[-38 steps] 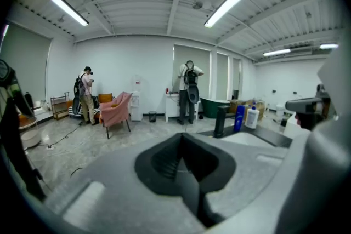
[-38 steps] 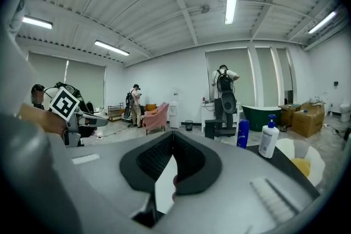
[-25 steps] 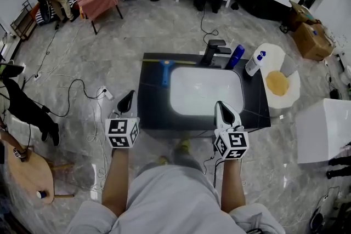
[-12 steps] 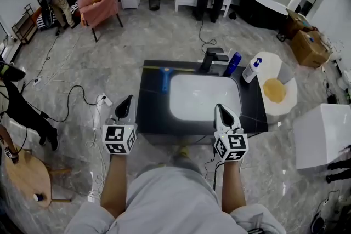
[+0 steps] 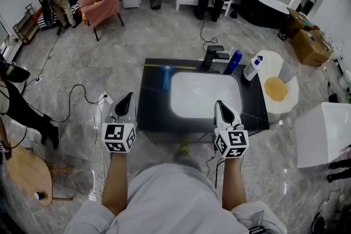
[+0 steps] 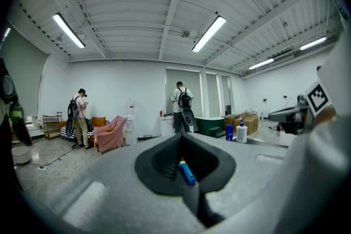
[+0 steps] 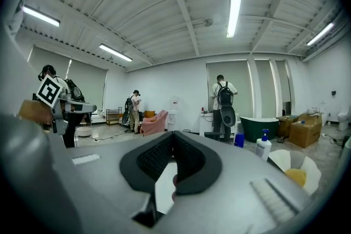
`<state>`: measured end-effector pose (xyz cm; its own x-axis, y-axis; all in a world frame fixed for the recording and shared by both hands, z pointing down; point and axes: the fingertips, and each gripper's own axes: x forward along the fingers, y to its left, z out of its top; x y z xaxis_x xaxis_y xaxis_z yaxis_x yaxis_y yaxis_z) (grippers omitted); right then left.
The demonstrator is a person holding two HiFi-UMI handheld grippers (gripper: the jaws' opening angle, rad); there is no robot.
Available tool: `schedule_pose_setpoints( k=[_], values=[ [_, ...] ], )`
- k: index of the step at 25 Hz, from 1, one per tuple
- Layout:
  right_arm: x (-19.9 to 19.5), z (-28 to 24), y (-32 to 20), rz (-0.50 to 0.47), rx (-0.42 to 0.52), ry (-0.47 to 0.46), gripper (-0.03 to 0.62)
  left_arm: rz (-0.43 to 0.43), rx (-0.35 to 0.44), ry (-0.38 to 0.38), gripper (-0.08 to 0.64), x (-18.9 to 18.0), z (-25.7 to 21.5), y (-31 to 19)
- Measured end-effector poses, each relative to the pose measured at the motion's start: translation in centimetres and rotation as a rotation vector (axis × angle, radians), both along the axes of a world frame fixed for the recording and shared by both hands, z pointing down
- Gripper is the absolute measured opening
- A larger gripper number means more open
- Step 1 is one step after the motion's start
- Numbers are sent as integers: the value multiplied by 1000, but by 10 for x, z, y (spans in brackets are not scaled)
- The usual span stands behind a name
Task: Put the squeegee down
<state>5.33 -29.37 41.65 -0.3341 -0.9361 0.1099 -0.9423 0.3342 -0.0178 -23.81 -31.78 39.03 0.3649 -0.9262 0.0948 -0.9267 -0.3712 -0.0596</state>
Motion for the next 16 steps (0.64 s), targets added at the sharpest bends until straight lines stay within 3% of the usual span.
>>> schedule_pose_setpoints(
  k=[7,16],
  values=[
    [1,0,0,6,3,-6,3,-4,9,33,-2,-3,-6,1],
    [3,2,-2,7,4,5,3,-1,13,6,-2,-3,-2,0]
  ],
)
